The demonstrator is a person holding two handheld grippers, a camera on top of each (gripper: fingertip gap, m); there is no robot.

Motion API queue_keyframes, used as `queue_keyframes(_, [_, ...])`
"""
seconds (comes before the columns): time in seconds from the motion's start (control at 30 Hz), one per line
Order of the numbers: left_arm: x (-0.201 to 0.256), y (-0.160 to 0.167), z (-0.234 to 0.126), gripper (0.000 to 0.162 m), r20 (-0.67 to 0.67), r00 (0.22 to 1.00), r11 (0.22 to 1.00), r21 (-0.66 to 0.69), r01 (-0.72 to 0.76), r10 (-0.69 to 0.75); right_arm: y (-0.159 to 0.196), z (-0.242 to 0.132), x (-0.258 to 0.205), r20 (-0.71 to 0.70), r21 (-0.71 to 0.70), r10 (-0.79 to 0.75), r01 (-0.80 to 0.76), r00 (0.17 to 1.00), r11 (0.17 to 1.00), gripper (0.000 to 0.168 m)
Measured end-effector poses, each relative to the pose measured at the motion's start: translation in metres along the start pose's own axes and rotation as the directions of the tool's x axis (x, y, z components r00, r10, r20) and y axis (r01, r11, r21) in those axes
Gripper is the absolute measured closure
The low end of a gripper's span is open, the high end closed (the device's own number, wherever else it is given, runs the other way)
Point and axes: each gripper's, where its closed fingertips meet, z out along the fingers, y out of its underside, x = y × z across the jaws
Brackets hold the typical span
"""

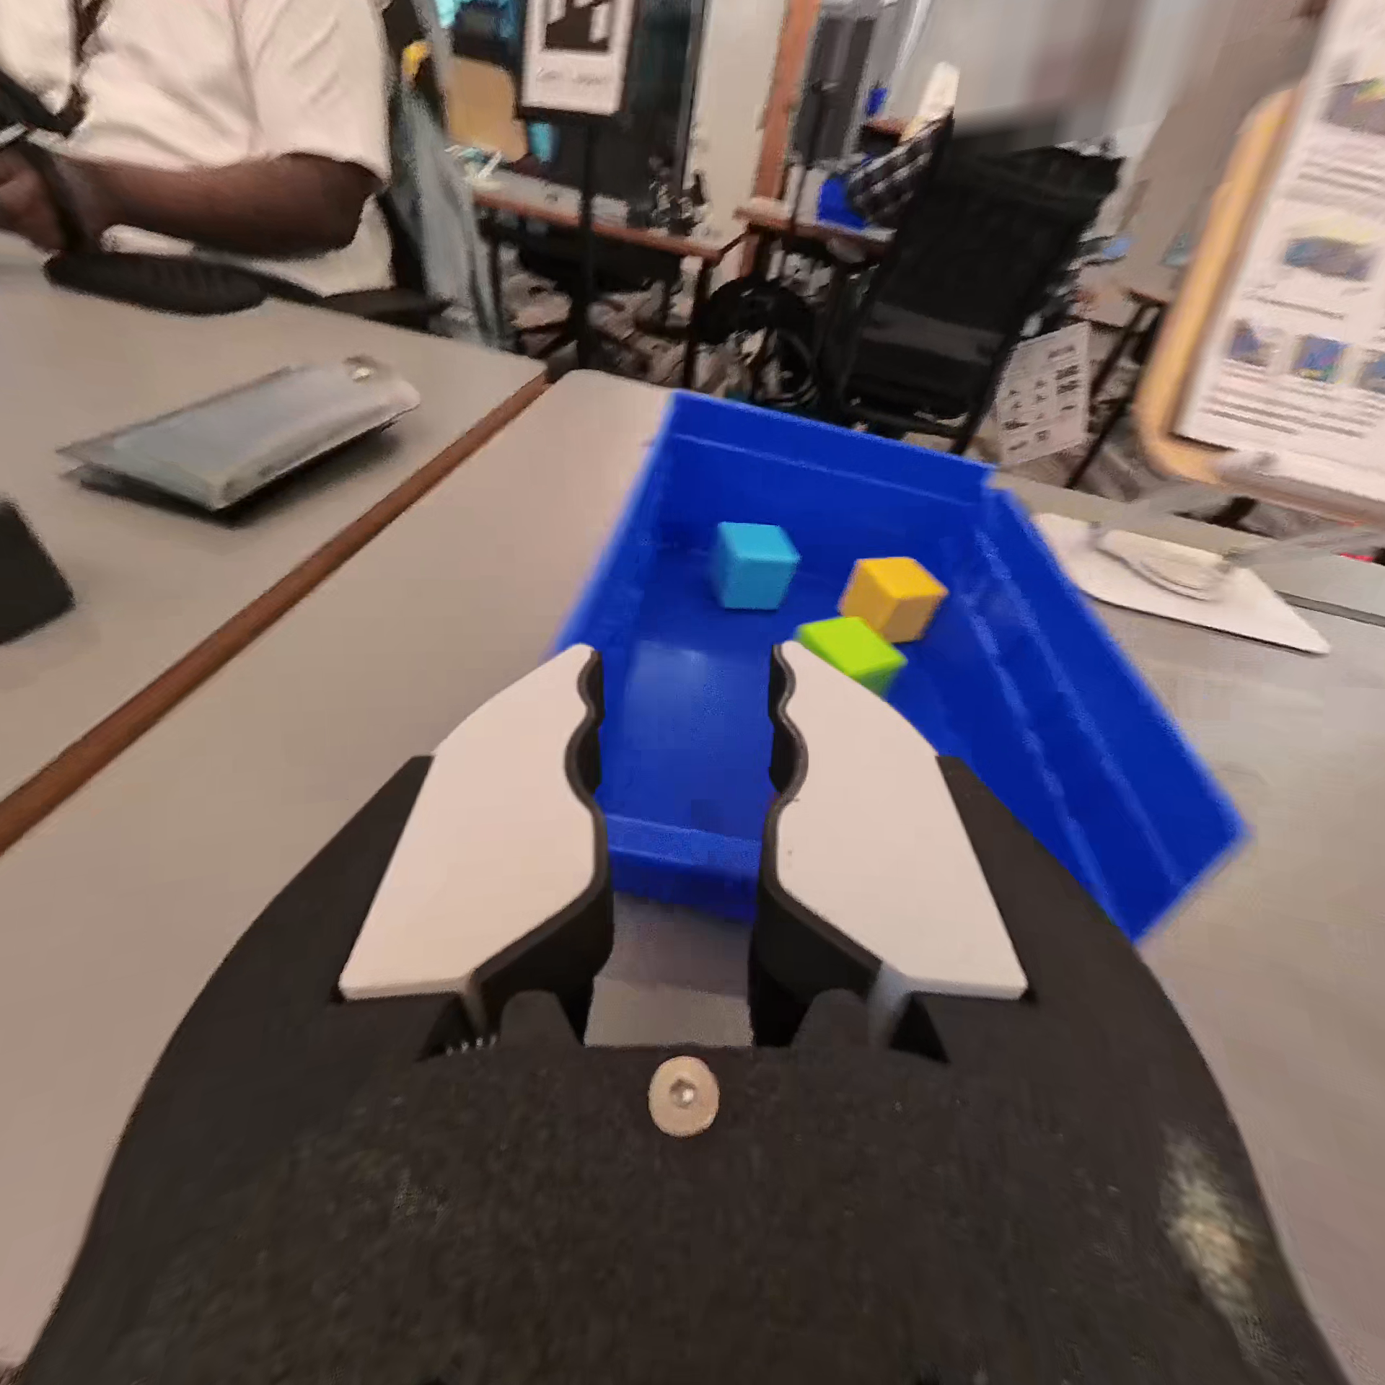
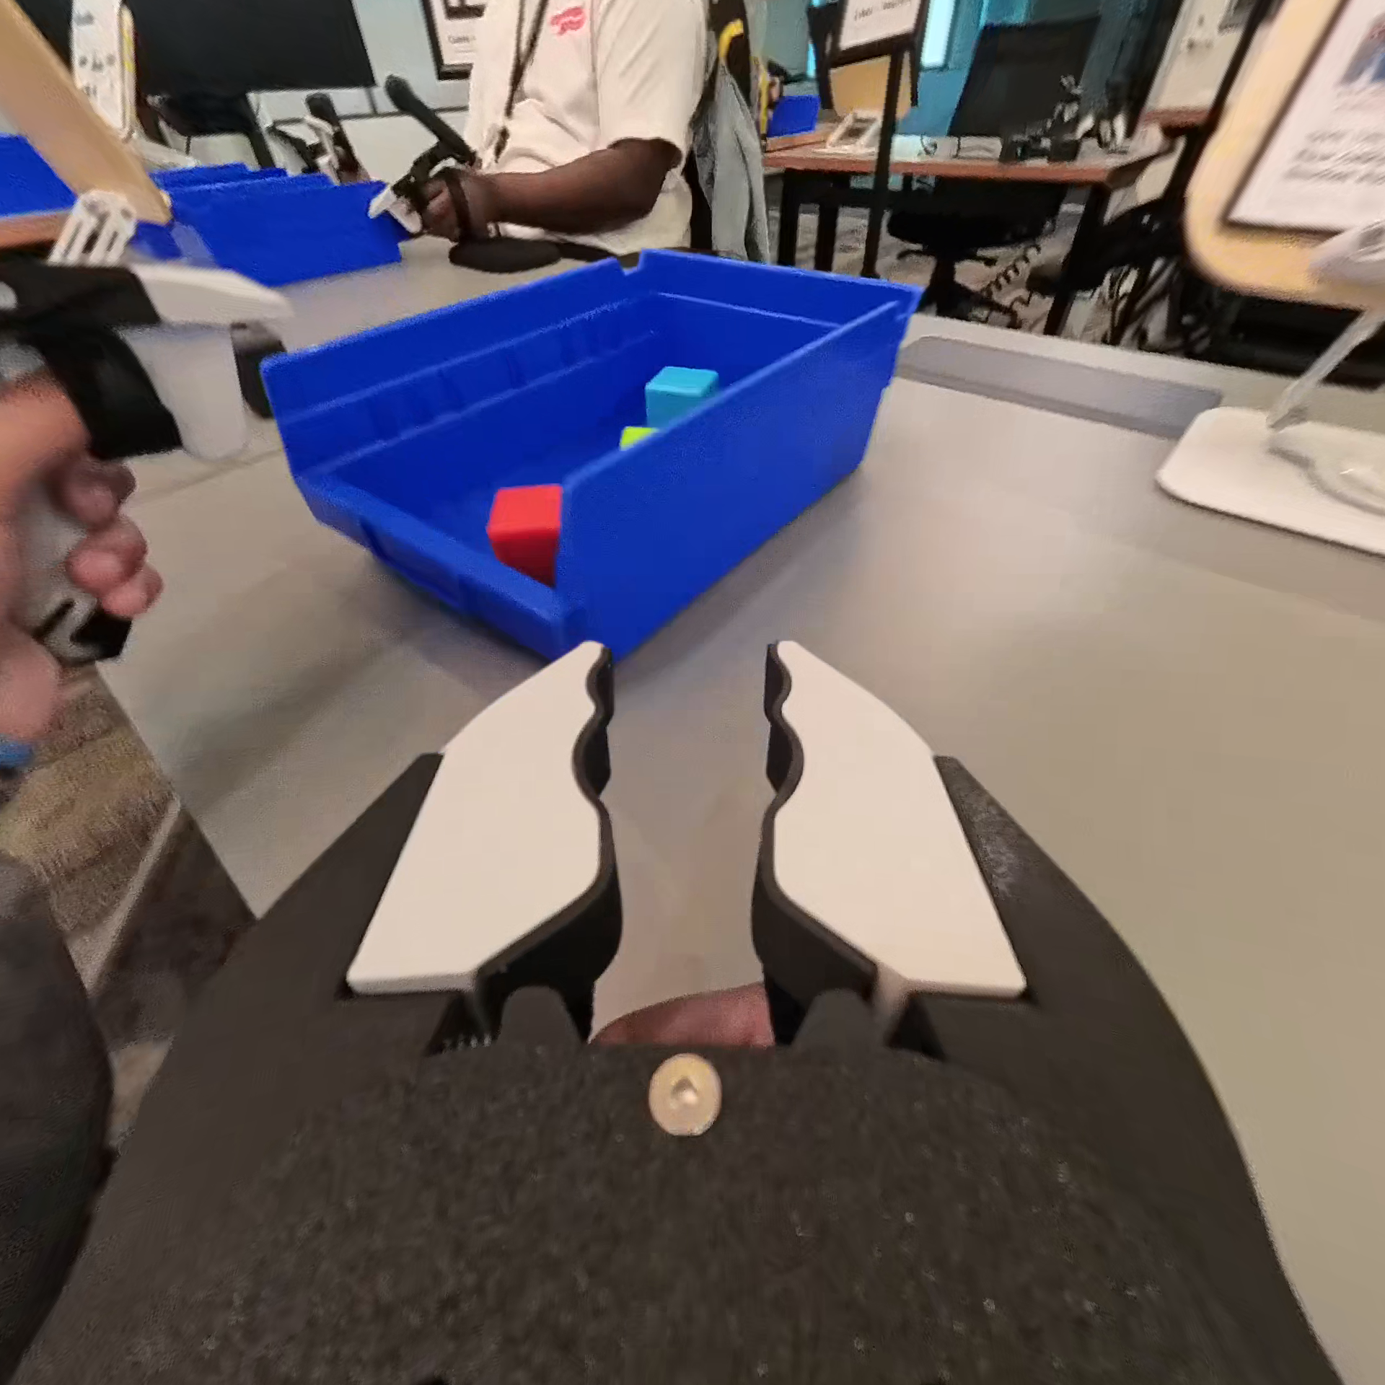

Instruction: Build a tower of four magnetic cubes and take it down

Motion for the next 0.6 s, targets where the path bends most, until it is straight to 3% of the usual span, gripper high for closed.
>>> queue_keyframes(0.13, [0.100, 0.020, -0.026, 0.115, -0.232, 0.972, 0.998, 0.056, -0.016, 0.029, 0.026, -0.069, 0.064, -0.032, -0.011, -0.041, 0.040, 0.999, 0.999, 0.130])
queue_keyframes(0.3, [0.224, 0.066, -0.068, 0.108, -0.537, 0.843, 0.999, -0.027, -0.032, 0.013, 0.035, -0.150, 0.140, -0.163, 0.062, 0.039, -0.029, 0.986, 0.998, 0.132])
queue_keyframes(0.43, [0.272, 0.095, -0.095, 0.105, -0.628, 0.777, 0.994, -0.065, -0.091, 0.030, 0.050, -0.194, 0.173, -0.222, 0.076, 0.062, -0.046, 0.973, 0.996, 0.134])
queue_keyframes(0.6, [0.283, 0.116, -0.090, 0.105, -0.639, 0.747, 0.965, -0.027, -0.261, 0.184, 0.057, -0.195, 0.180, -0.100, 0.113, 0.215, -0.203, 0.972, 0.973, 0.135])
